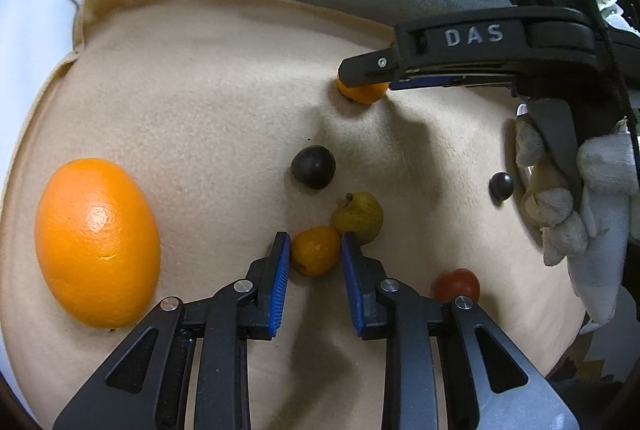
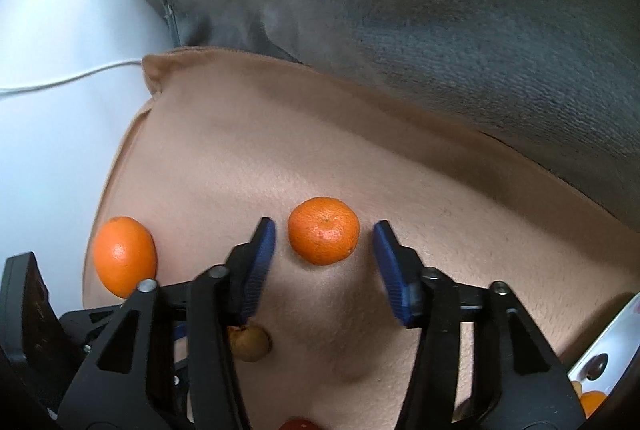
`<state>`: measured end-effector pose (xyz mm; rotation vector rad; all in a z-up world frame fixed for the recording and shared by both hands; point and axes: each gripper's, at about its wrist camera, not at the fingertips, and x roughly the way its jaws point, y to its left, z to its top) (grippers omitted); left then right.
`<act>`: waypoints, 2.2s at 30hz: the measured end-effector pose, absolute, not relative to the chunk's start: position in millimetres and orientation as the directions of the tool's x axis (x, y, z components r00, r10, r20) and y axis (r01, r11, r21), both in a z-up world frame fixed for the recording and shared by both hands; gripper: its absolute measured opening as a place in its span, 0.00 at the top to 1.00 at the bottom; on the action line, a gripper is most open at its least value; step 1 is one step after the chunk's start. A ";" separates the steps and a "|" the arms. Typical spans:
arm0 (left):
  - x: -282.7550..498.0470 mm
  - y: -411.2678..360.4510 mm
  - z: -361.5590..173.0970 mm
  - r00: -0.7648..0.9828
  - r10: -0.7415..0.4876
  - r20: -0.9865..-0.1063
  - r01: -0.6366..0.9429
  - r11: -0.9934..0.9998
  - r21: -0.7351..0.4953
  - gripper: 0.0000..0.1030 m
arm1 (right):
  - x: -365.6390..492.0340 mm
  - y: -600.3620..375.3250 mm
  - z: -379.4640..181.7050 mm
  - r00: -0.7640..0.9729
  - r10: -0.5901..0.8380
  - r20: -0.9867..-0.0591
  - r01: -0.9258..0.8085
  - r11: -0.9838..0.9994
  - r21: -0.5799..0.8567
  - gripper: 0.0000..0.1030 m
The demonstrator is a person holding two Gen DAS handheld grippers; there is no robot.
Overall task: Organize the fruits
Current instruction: 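Grasp the small orange kumquat with the left gripper while the right gripper grasps the mandarin, then carry the kumquat and mandarin to the white plate and open both grippers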
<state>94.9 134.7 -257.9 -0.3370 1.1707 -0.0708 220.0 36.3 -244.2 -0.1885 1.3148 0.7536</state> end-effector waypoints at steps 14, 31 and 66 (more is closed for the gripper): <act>88.2 136.7 -257.2 0.399 -0.239 -0.885 -0.119 0.944 -0.308 0.79 | 211.7 43.1 -248.3 0.064 0.364 -0.929 -0.632 0.736 0.244 0.62; 71.1 144.0 -224.9 0.441 -0.221 -0.870 -0.136 0.942 -0.308 0.79 | 198.6 12.7 -210.2 0.110 0.408 -0.906 -0.632 0.732 0.253 0.63; 124.8 21.9 -176.3 0.436 -0.324 -0.839 0.124 0.946 -0.301 0.79 | 207.6 -238.9 -159.1 0.296 0.350 -0.889 -0.346 0.907 0.242 0.63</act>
